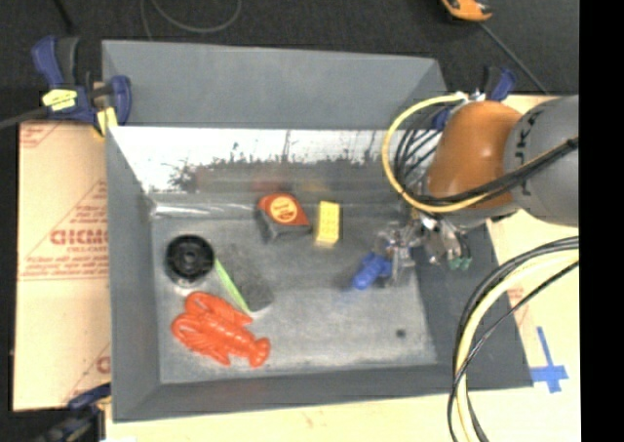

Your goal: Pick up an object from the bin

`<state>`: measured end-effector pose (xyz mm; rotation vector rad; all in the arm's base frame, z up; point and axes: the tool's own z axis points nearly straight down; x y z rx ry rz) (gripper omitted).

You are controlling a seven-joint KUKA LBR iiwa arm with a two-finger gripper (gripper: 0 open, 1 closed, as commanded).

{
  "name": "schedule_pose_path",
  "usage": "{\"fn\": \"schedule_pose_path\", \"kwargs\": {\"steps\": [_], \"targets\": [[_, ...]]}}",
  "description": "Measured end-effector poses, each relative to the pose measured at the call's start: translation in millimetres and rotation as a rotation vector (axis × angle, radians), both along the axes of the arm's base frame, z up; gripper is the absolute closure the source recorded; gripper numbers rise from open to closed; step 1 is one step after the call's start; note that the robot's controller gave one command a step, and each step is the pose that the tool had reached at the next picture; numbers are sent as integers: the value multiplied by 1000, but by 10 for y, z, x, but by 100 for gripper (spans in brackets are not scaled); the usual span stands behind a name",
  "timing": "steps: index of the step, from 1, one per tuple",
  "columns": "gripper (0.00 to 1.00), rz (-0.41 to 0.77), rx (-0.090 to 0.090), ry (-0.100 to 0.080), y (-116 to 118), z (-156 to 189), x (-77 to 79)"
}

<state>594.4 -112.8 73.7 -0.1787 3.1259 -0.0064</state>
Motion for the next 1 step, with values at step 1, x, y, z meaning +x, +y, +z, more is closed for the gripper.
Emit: {"fn": "schedule_pose_path", "kwargs": {"steps": [1], "targets": [[100, 0, 0, 0, 0, 0, 0]]}}
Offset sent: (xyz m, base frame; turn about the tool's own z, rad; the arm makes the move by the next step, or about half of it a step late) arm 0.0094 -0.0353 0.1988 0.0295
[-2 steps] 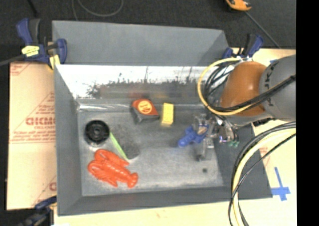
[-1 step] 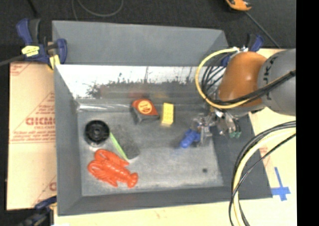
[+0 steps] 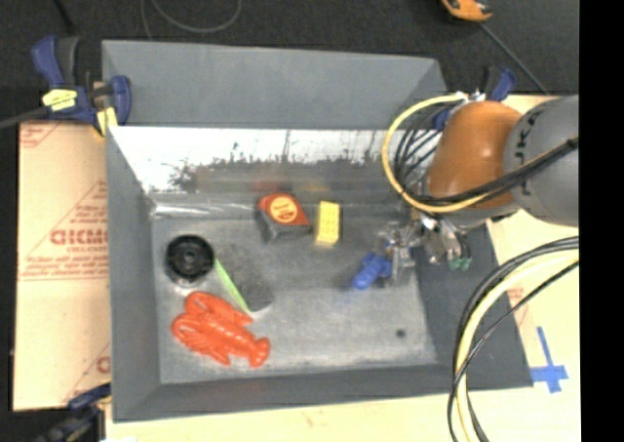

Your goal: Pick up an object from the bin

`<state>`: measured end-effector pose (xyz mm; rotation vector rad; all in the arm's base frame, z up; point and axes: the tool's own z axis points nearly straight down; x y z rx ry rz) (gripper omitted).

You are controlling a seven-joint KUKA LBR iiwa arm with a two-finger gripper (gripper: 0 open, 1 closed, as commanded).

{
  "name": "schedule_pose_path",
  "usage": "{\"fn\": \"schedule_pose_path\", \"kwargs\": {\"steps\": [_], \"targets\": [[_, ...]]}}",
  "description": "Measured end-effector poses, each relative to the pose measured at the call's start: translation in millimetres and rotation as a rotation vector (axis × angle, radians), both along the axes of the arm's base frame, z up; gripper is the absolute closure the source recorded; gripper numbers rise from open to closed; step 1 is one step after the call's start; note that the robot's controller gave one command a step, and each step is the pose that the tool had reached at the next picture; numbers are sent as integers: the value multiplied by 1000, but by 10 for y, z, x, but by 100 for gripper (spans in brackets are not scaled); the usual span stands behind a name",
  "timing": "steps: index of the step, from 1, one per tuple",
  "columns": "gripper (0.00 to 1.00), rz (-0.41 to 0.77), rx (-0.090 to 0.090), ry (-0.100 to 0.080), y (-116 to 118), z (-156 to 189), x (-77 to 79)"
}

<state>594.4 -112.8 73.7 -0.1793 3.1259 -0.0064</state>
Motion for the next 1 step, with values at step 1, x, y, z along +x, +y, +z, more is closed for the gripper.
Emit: {"fn": "schedule_pose_path", "kwargs": {"steps": [1], "targets": [[100, -34, 2, 6, -361, 1975, 102]]}}
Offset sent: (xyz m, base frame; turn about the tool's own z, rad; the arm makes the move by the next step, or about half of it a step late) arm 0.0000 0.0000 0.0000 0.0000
